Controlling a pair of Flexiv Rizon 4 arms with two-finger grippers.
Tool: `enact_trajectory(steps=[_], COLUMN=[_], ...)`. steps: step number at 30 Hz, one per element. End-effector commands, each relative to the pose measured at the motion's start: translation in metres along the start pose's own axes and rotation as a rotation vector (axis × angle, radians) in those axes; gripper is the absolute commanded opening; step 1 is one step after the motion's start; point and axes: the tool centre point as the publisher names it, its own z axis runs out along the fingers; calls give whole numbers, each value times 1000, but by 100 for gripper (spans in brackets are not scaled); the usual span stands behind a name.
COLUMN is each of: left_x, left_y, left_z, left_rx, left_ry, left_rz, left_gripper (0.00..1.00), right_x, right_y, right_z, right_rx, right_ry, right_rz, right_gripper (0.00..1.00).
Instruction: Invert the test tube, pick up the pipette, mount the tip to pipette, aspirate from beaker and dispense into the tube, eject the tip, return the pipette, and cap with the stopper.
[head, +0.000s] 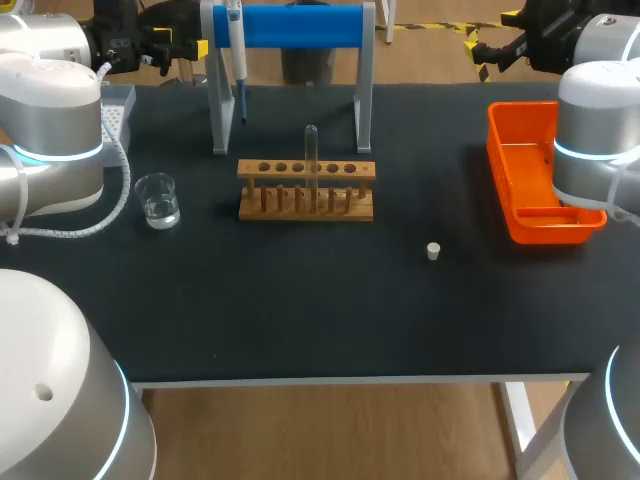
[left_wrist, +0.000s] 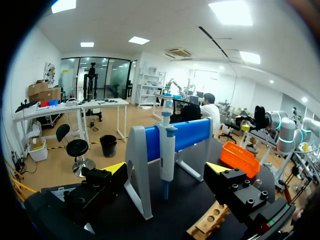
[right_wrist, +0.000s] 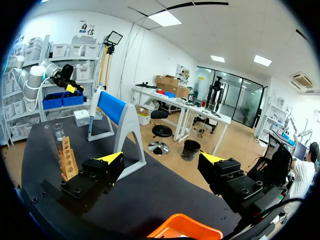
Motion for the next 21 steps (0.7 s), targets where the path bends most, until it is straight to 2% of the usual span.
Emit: enact_trajectory(steps=[1, 14, 21], left_x=[0, 0, 0], left_y=[2, 2, 2], left_z=[1, 1, 1], left_rx=[7, 7, 7], left_ry=[-2, -2, -2], left_rz=[2, 2, 2], left_gripper=[100, 100, 100], right_x=[0, 0, 32], right_y=[0, 0, 8], right_z=[0, 0, -24], right_rx=[0, 0, -56], right_ry=[0, 0, 96], right_rz=[0, 0, -21], right_gripper=[100, 100, 100])
